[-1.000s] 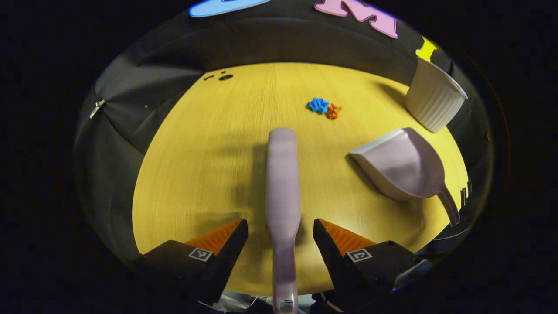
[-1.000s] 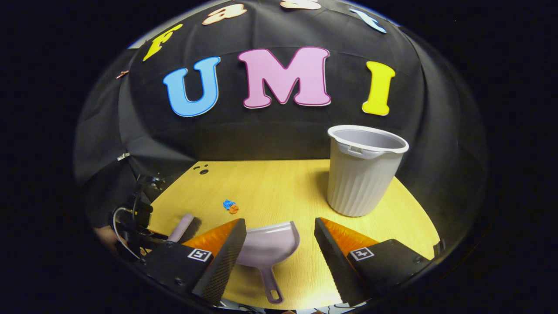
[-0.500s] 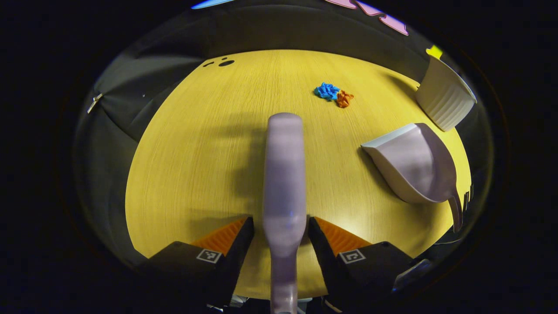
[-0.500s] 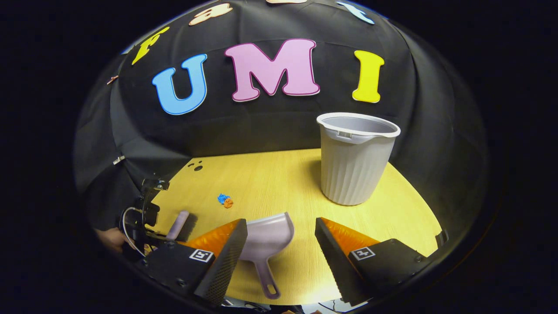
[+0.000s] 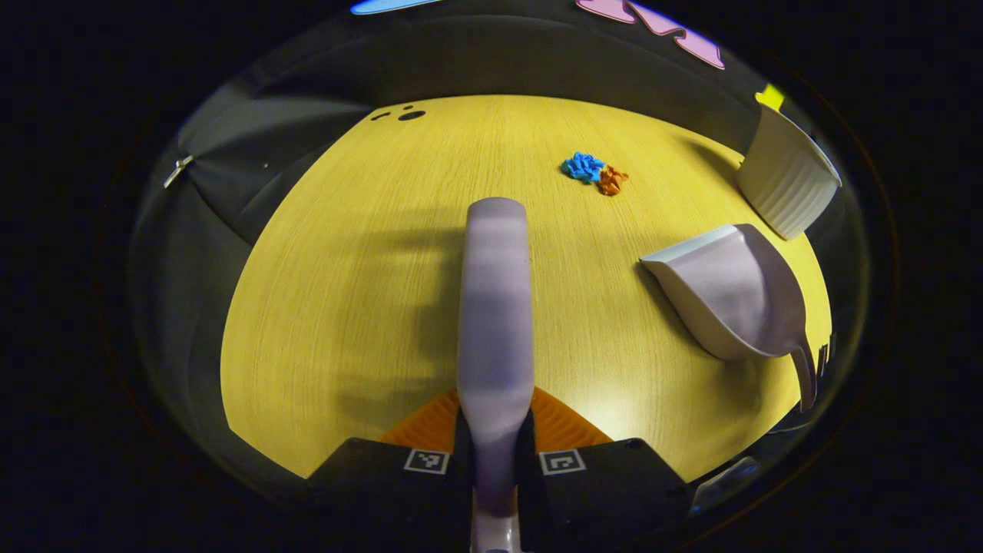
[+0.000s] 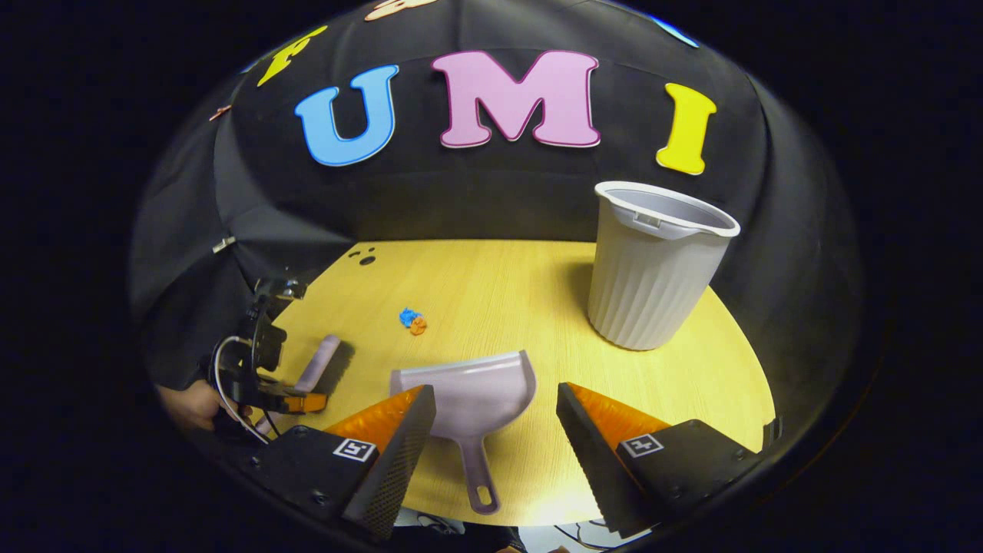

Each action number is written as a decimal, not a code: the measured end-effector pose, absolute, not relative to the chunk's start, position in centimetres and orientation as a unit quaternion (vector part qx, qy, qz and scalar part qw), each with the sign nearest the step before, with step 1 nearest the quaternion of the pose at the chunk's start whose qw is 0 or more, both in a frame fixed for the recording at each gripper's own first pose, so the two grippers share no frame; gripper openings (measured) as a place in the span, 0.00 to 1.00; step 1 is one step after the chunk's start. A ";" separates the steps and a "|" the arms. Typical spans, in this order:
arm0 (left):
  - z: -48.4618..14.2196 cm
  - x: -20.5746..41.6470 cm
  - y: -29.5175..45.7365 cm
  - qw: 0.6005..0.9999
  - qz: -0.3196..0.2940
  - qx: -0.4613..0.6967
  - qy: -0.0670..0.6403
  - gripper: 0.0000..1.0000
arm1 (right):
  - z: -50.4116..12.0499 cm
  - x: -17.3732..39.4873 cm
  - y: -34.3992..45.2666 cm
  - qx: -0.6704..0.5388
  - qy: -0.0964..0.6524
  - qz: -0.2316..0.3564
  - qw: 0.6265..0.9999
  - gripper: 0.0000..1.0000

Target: Pick up the small broom and dustpan from the desktop, sweep the trash into the dustpan with the broom, and then empty the trash into the garbage bin.

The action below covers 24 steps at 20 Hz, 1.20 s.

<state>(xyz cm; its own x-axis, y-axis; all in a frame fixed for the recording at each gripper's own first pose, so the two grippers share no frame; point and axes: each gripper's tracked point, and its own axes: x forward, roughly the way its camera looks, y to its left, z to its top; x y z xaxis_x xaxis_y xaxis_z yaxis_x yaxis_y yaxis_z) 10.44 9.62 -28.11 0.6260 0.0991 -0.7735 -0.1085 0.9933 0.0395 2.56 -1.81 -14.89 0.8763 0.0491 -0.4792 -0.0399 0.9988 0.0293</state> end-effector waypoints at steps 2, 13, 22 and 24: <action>-27.9 10.1 9.3 0.905 0.043 -0.017 0.423 0.26 | -15.9 2.2 -1.2 0.002 0.269 0.032 0.963 0.99; -20.8 5.7 9.5 0.954 0.048 -0.056 0.291 0.25 | -20.6 1.6 0.1 0.012 0.365 0.063 0.929 0.99; -20.7 0.0 11.2 0.952 0.093 -0.078 0.281 0.25 | -28.5 1.7 0.7 -0.046 0.454 0.077 0.886 0.99; -21.3 -1.1 11.7 0.946 0.105 -0.090 0.293 0.25 | -30.6 1.5 0.6 -0.064 0.474 0.077 0.875 0.99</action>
<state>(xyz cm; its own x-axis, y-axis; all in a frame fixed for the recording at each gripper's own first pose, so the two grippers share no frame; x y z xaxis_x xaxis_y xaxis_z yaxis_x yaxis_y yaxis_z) -1.11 11.70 -21.26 0.8067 0.1458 -0.5728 -0.2507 0.9620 -0.1082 1.49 0.57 -30.58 0.5389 0.0738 -0.8391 -0.1957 0.9799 -0.0396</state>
